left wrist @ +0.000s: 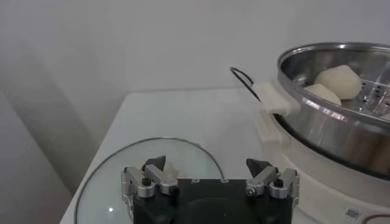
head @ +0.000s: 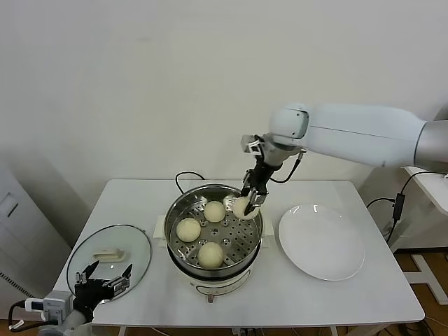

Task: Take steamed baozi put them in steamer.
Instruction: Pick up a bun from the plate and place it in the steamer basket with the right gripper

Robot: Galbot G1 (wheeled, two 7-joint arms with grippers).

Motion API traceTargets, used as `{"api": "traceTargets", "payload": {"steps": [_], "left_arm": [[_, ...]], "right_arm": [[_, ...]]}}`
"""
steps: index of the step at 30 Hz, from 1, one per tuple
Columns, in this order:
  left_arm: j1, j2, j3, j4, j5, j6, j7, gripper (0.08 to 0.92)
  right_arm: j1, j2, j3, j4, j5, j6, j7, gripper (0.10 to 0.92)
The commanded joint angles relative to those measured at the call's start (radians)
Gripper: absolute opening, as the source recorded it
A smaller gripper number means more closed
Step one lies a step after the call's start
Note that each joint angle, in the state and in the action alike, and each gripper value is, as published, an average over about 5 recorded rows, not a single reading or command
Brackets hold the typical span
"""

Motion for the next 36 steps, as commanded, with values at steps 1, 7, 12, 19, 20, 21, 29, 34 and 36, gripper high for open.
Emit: {"api": "traceTargets", "payload": {"steps": [1,7,12,19,20,21,29,34,36], "left_arm": [[0.001,-0.001,-0.001,0.0,-0.001,0.0,0.0,0.823],[0.0,-0.004,-0.002,0.002,-0.003,-0.001,0.0,0.823],[-0.001,-0.006,-0.002,0.004,-0.004,-0.002,0.0,0.823],[-0.003,-0.007,-0.002,0.007,-0.005,-0.002,0.0,0.823],[-0.003,-0.008,-0.002,0.007,-0.005,-0.003,0.0,0.823],[-0.003,-0.008,-0.002,0.006,-0.005,-0.003,0.0,0.823],[-0.003,-0.009,-0.002,0.008,-0.006,-0.003,0.0,0.823],[-0.004,-0.008,-0.002,0.009,-0.007,-0.003,0.0,0.823],[-0.006,-0.008,-0.002,0.008,-0.007,-0.003,0.0,0.823]], "right_arm": [[-0.044,0.053,-0.005,0.021,-0.043,-0.029,0.063,0.467],[-0.085,0.071,0.0,0.011,-0.087,-0.036,0.072,0.467],[-0.121,0.079,0.009,0.0,-0.118,-0.037,0.081,0.467],[-0.155,0.09,0.019,-0.018,-0.148,-0.037,0.089,0.467],[-0.159,0.091,0.02,-0.02,-0.151,-0.037,0.09,0.47],[-0.162,0.092,0.021,-0.022,-0.154,-0.037,0.091,0.474],[-0.166,0.084,0.028,-0.017,-0.169,-0.036,0.081,0.564],[-0.146,0.067,0.048,-0.017,-0.159,-0.035,0.075,0.688],[-0.129,0.056,0.061,-0.017,-0.153,-0.034,0.068,0.748]]}}
